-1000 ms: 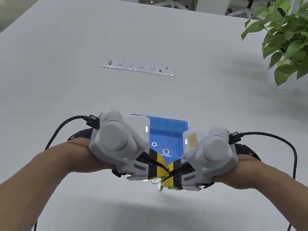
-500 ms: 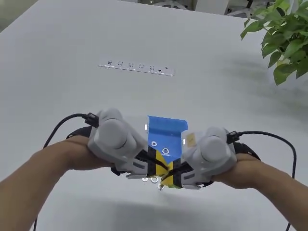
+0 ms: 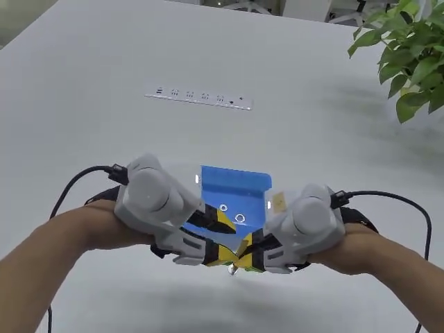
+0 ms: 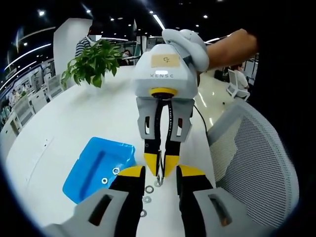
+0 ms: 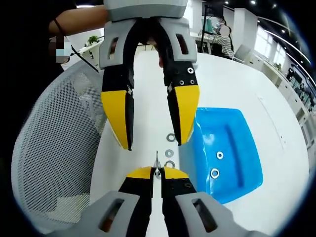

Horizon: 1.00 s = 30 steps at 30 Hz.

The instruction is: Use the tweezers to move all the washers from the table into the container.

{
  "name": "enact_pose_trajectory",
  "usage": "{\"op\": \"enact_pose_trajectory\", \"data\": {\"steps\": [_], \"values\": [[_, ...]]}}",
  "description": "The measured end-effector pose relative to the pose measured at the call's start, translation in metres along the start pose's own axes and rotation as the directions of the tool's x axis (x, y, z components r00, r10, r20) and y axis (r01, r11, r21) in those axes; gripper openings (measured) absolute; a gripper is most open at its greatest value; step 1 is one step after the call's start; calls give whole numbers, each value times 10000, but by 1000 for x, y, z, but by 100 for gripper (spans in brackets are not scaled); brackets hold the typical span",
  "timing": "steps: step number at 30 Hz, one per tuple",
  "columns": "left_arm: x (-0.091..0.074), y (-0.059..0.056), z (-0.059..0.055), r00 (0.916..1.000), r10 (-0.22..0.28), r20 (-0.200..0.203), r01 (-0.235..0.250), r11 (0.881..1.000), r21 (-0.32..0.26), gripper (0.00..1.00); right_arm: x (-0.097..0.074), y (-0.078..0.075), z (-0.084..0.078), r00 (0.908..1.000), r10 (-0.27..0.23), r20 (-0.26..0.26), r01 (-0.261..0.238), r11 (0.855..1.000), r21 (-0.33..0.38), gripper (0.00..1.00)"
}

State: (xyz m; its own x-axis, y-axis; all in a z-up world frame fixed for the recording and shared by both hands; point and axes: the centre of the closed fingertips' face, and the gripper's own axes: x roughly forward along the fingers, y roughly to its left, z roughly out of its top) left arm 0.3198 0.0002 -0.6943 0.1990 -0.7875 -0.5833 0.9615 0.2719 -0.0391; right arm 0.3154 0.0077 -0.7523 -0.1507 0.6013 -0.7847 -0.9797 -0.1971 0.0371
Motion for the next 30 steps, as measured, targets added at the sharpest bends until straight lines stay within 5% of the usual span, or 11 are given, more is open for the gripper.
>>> {"op": "enact_pose_trajectory", "data": {"steps": [7,30], "values": [[-6,4,-7,9996,272,91,-267,9987,-433,47,0,1,-1,10000,-21,-55,21,10000,-45,6],[-27,8,-18,9912,1195,572,-1079,9787,-1748,76,-20,-3,7,9994,-359,8,359,9991,-217,6]]}}
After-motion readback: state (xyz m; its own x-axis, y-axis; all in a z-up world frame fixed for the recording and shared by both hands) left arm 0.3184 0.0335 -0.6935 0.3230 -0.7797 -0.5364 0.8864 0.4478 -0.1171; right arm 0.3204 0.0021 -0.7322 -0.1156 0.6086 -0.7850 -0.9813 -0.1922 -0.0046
